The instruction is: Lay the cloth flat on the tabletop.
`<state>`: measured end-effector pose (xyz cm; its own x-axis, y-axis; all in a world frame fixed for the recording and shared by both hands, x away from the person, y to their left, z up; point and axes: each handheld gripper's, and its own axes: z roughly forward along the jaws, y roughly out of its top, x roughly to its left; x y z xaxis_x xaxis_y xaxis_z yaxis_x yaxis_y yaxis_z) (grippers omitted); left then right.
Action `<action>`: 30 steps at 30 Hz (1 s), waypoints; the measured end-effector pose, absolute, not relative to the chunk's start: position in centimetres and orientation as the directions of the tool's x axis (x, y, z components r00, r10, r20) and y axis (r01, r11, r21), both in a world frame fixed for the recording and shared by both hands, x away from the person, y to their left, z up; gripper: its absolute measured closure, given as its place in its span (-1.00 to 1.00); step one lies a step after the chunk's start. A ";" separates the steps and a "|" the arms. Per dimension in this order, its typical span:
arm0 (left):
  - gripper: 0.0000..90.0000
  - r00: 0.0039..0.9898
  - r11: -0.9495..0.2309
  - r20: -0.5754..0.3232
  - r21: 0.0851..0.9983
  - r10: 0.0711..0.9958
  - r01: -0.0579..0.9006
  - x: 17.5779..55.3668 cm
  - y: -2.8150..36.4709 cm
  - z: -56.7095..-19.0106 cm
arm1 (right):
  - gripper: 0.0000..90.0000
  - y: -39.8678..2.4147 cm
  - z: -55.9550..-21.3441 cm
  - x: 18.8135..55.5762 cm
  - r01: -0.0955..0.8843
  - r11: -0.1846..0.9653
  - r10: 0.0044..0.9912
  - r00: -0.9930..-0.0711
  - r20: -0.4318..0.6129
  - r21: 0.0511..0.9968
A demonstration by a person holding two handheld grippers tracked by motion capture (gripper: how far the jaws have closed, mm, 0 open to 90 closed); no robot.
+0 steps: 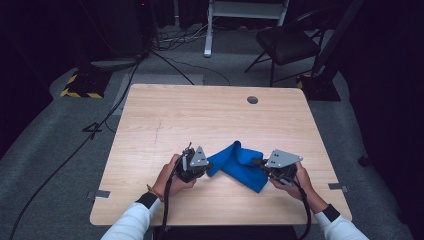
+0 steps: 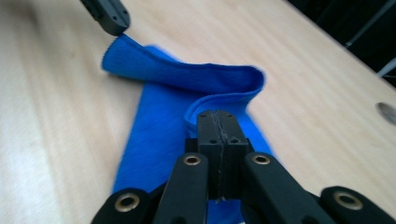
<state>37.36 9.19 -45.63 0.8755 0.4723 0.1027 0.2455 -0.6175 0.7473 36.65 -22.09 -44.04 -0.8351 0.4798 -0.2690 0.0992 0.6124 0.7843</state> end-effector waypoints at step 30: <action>1.00 0.770 -0.452 0.099 0.853 0.630 0.260 43.6 12.9 -40.5 | 1.00 -27.7 -39.7 43.8 0.171 0.433 0.735 -0.635 -0.238 0.885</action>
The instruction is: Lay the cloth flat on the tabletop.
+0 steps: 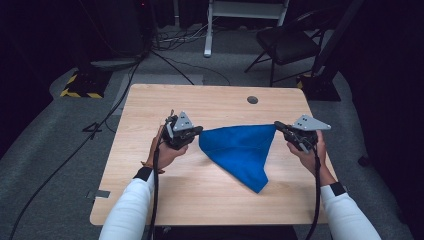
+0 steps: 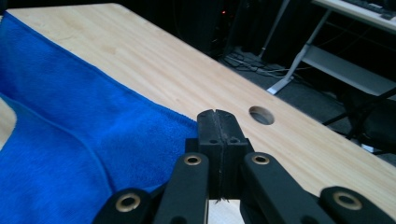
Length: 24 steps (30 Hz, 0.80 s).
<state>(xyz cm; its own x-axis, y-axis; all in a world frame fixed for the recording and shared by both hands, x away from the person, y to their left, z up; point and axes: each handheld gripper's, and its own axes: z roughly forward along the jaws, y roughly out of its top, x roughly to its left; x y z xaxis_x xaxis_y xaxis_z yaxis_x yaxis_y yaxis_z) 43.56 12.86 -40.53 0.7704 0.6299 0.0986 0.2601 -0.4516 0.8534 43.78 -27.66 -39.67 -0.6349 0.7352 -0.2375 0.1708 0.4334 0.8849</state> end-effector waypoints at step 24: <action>0.99 0.705 -0.411 0.119 0.874 0.699 0.259 45.9 14.8 -38.7 | 1.00 -28.7 -38.5 46.0 0.184 0.389 0.806 -0.542 -0.237 0.903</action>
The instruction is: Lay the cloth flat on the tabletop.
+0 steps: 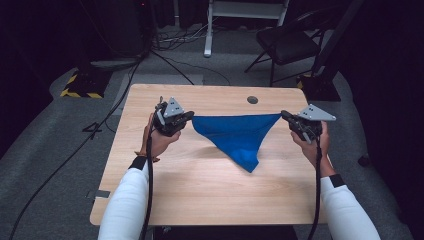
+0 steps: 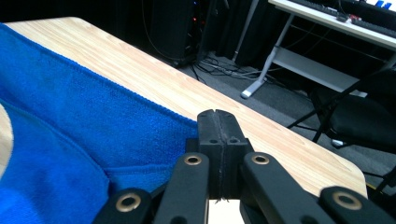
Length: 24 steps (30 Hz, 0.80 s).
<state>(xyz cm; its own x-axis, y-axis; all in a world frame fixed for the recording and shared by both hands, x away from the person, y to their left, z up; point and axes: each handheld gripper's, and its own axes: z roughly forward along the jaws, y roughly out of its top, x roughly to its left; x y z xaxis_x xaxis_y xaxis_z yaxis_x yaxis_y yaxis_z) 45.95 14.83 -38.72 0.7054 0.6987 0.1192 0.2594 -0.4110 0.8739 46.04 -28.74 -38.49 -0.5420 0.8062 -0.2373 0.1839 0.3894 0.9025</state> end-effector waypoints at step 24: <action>0.99 0.560 -0.388 0.123 0.838 0.820 0.384 52.5 13.2 -41.7 | 1.00 -28.1 -41.3 52.4 0.320 0.416 0.861 -0.441 -0.255 0.851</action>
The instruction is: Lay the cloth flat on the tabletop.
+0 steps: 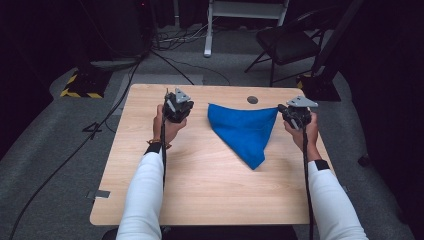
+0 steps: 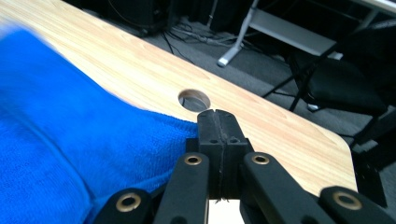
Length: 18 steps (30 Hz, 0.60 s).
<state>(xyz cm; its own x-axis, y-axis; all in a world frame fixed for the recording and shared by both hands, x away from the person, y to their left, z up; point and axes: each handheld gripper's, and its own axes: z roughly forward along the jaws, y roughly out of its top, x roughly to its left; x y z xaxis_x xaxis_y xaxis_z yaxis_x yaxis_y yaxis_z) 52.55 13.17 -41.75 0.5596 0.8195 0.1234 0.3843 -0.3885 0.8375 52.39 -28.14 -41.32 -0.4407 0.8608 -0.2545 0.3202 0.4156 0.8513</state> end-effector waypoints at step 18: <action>-0.07 0.706 -0.473 0.058 0.781 0.706 0.409 51.3 5.4 -45.4 | 0.29 -27.3 -44.9 52.2 0.440 0.455 0.835 -0.514 -0.198 0.774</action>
<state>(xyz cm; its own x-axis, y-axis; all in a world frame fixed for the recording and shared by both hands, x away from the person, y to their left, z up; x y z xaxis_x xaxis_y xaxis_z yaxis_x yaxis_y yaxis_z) 51.35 5.42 -45.35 0.7063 0.7056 0.0576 0.4088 -0.4729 0.7805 52.17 -27.35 -44.93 -0.5136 0.8348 -0.1984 0.4403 0.4549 0.7741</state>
